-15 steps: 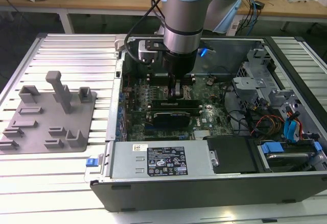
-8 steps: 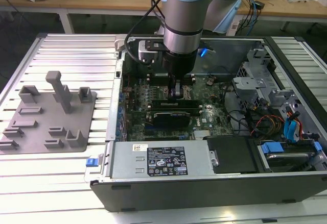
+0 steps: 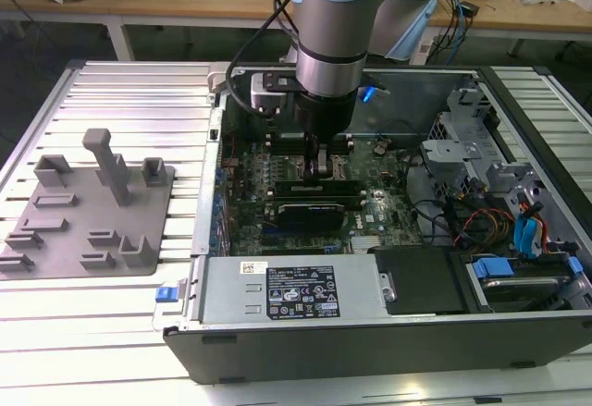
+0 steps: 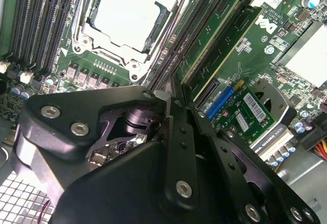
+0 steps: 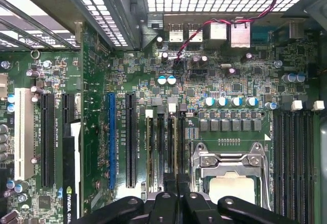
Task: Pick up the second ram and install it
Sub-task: 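Insert the second ram into the second slot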
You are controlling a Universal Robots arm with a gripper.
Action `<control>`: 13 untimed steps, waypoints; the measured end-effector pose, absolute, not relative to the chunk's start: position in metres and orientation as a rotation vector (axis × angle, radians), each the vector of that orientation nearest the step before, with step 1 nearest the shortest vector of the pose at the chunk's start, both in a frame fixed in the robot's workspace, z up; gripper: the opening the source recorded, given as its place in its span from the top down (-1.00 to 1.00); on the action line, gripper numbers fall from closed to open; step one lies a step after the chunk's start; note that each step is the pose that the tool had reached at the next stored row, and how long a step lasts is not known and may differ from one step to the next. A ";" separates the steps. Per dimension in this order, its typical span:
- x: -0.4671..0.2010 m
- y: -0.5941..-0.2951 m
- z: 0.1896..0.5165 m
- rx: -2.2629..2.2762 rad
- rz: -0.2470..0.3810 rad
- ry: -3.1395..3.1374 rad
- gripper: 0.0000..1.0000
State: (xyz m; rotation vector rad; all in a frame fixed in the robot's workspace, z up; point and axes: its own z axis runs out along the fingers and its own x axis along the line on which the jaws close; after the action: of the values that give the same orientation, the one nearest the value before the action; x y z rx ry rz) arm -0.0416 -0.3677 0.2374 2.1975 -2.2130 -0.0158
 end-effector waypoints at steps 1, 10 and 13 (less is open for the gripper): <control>-0.042 -0.368 0.237 2.198 -0.016 -2.213 0.81; -0.042 -0.368 0.237 2.185 -0.016 -2.225 0.81; -0.042 -0.368 0.237 2.185 -0.016 -2.225 0.81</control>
State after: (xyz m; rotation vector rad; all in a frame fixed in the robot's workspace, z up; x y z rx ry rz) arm -0.0416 -0.3677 0.2370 2.1854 -2.2251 -0.0160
